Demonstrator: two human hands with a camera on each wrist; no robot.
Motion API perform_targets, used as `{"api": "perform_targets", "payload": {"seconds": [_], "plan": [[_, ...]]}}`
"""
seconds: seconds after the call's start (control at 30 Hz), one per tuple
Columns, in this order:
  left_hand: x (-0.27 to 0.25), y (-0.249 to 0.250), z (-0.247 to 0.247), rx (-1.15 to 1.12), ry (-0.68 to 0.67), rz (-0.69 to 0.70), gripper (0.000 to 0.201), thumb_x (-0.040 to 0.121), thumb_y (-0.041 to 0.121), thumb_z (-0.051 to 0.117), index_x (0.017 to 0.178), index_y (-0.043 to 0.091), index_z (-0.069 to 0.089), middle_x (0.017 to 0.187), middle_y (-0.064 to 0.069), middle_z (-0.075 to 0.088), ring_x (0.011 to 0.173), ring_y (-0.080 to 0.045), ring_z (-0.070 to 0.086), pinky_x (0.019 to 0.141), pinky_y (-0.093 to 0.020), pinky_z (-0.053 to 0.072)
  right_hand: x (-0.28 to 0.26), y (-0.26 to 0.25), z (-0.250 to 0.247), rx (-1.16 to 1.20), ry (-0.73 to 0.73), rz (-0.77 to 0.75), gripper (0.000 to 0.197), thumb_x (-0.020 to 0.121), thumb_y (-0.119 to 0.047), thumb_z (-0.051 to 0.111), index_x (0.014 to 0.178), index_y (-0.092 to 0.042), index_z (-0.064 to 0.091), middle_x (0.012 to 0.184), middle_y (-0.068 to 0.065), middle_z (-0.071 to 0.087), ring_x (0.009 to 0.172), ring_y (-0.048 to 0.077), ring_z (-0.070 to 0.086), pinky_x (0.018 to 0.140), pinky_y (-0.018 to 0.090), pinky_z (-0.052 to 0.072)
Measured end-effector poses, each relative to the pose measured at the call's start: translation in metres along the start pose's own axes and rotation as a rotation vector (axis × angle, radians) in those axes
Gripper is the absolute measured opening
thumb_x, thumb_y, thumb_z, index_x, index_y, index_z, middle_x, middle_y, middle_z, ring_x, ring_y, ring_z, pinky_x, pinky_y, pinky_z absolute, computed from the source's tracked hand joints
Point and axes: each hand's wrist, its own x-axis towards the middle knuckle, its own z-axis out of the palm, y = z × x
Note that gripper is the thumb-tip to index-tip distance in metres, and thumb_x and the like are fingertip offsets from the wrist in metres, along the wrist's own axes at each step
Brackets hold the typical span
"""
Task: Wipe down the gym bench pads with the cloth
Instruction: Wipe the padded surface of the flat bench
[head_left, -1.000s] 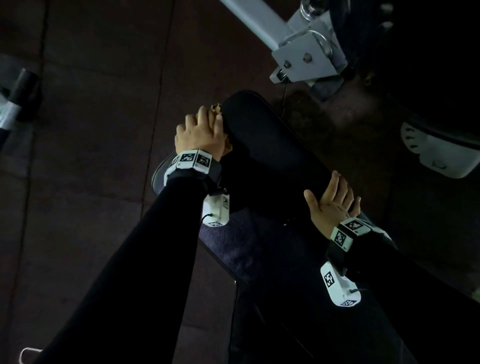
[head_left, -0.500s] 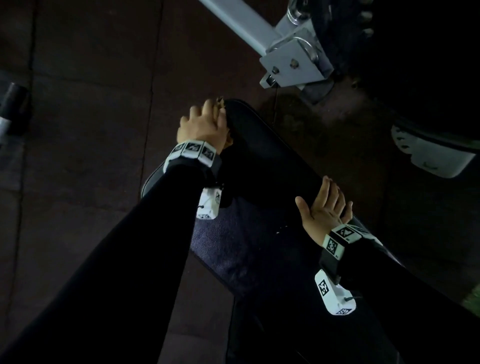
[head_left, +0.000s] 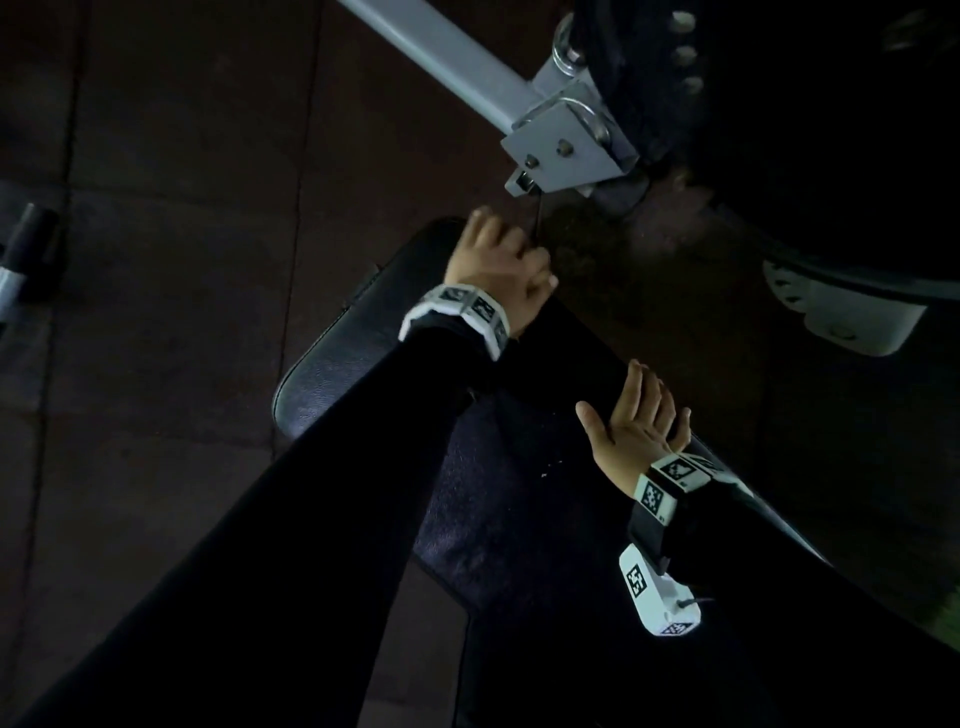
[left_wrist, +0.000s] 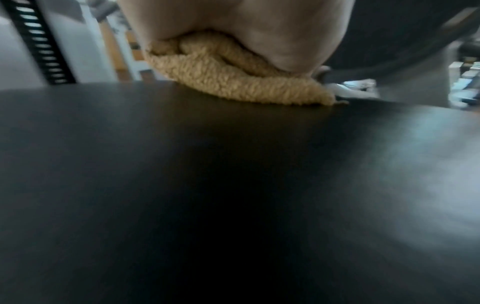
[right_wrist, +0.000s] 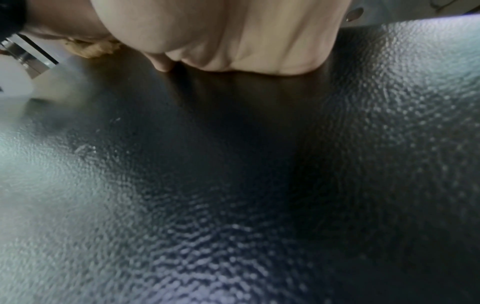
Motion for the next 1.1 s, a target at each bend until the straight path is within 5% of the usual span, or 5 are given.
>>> {"api": "perform_targets", "payload": {"seconds": [0.33,0.5,0.63,0.83,1.1], "plan": [[-0.025,0.058,0.016,-0.052,0.054,0.225,0.044,0.097,0.052,0.031,0.130,0.030,0.050,0.133,0.001,0.050,0.129,-0.024,0.037,0.117,-0.038,0.011,-0.005,0.003,-0.010,0.120,0.007,-0.033,0.078,0.089,-0.059,0.037,0.148,-0.026,-0.002,0.156,-0.001,0.004,0.144,0.017,0.000,0.114,0.042,-0.008],[-0.025,0.061,0.015,-0.099,0.069,0.065,0.043,0.096,0.049,0.033,0.129,0.028,0.051,0.136,0.000,0.047,0.136,-0.025,0.027,0.118,-0.041,0.003,-0.011,0.018,-0.024,0.340,0.059,-0.135,0.055,0.097,-0.035,0.039,0.147,-0.024,0.020,0.153,-0.002,0.023,0.141,0.015,0.019,0.116,0.040,0.007],[-0.038,0.103,0.021,-0.130,0.008,0.189,0.047,0.097,0.046,0.031,0.136,0.024,0.047,0.141,-0.002,0.046,0.139,-0.028,0.023,0.118,-0.044,0.002,-0.005,0.032,-0.036,0.594,0.153,-0.074,0.044,0.098,-0.021,0.043,0.140,-0.013,0.037,0.145,0.009,0.034,0.132,0.021,0.036,0.108,0.028,0.026],[-0.060,0.102,0.025,-0.522,0.105,0.105,0.056,0.098,0.036,0.035,0.149,0.015,0.026,0.158,-0.002,0.022,0.147,-0.016,0.007,0.119,-0.035,-0.001,0.012,0.021,-0.047,0.668,0.262,-0.076,0.039,0.097,-0.024,0.043,0.136,-0.018,0.044,0.141,0.010,0.040,0.127,0.020,0.041,0.095,0.017,0.026],[-0.137,0.054,0.054,-0.335,0.124,-0.169,0.061,0.093,0.041,0.016,0.152,0.025,0.015,0.159,0.010,0.006,0.144,-0.005,-0.008,0.118,-0.039,-0.009,0.024,-0.031,-0.055,0.290,-0.103,-0.113,0.062,0.089,-0.060,0.041,0.144,-0.036,0.026,0.145,0.000,0.033,0.132,0.024,0.036,0.109,0.044,0.031]]}}
